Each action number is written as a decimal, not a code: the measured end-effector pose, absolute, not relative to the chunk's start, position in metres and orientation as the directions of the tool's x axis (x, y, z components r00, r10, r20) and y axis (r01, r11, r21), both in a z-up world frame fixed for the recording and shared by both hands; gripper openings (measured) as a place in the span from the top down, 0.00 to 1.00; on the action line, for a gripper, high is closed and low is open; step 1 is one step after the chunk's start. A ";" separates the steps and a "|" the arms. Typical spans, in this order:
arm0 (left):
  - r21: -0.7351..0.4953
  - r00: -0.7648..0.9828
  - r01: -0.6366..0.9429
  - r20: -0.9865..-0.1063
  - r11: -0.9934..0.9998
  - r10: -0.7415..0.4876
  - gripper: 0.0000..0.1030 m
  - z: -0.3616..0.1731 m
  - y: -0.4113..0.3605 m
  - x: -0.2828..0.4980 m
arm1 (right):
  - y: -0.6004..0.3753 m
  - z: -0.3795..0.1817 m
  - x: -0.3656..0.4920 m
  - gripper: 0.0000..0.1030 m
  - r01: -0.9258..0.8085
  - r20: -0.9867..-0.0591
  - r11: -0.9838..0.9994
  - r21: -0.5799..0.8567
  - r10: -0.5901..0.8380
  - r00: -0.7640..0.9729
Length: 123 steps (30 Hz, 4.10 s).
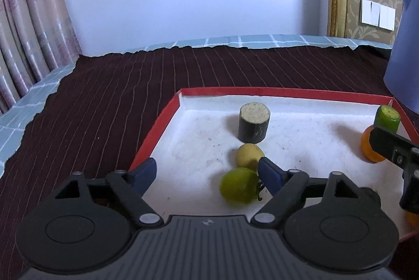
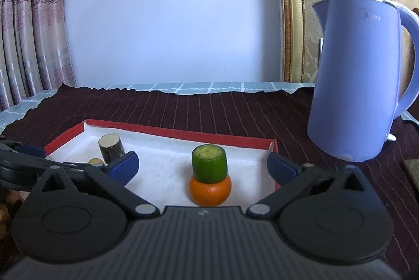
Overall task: Organize fruits
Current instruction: 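Move both grippers back to the items in front of the tray, then grasp an eggplant slice with the right gripper while the left grasps a green tomato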
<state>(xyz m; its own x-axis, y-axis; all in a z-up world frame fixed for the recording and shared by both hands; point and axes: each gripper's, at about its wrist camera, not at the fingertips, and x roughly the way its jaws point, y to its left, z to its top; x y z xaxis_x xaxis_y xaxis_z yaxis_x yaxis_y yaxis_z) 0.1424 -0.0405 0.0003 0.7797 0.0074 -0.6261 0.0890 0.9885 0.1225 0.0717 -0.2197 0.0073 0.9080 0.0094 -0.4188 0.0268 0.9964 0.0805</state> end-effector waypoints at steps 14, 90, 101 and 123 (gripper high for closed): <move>0.123 0.817 0.066 -0.576 0.990 0.017 0.15 0.001 -0.026 0.112 | -0.220 0.003 0.056 0.00 0.032 -0.416 0.996 0.089 0.008 0.909; 0.027 0.797 -0.036 -0.602 0.999 0.044 0.06 -0.031 0.046 0.040 | -0.127 -0.019 -0.031 0.69 -0.316 -0.577 0.949 -0.011 0.252 0.777; 0.082 0.869 0.227 -0.468 0.970 -0.164 0.06 -0.008 0.004 -0.001 | -0.179 -0.014 -0.048 0.69 -0.146 -0.551 0.989 -0.020 0.111 0.827; 0.117 0.748 0.348 -0.633 0.930 -0.200 0.12 -0.032 -0.042 0.034 | -0.189 -0.021 -0.046 0.69 -0.134 -0.562 0.990 0.036 0.131 0.817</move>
<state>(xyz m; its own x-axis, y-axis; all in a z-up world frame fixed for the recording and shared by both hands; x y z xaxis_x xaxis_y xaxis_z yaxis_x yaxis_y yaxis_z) 0.0336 -0.0416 -0.0317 0.7475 -0.2000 -0.6334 0.3480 0.9302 0.1170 -0.0458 -0.1886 -0.0205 0.8167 0.1313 -0.5620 -0.1345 0.9903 0.0359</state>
